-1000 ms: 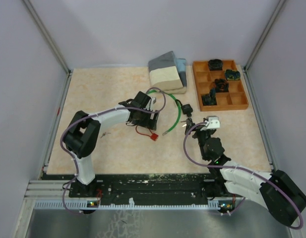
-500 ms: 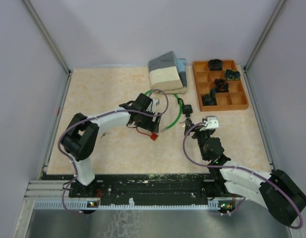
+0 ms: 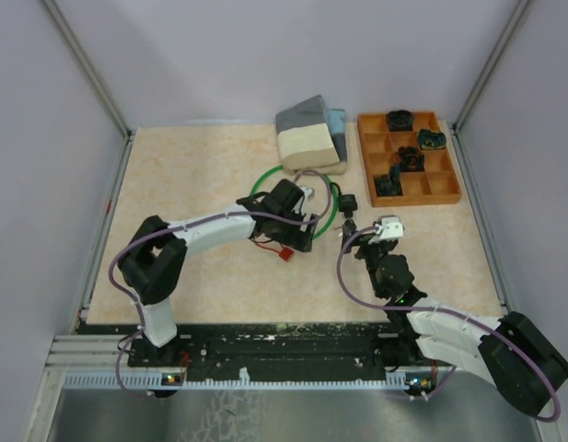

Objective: Unlock with the key
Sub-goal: Place the lock at the center of the board, then move the lock to the center of the board.

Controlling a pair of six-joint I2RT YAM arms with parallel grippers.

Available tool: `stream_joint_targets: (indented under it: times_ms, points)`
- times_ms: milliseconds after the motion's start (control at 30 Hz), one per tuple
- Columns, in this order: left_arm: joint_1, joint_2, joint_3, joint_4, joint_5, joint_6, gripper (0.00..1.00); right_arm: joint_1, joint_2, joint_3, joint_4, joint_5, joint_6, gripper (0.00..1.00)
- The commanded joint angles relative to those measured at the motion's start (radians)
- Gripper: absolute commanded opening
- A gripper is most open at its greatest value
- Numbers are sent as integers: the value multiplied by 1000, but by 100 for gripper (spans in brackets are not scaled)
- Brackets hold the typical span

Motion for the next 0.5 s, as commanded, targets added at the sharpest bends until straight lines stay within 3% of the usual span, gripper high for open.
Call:
stream_joint_targets:
  times_ms: [0,167,467]
  points:
    - [-47,91,111,-19,-18,30,90,-6,1,51,31,-4,1,84]
    - [-47,160,155,-72,-24,19,89,-7,-5,48,29,1,-1,84]
    - [-77,75,12,-84,29,-3,89,-7,-8,49,27,3,-4,84]
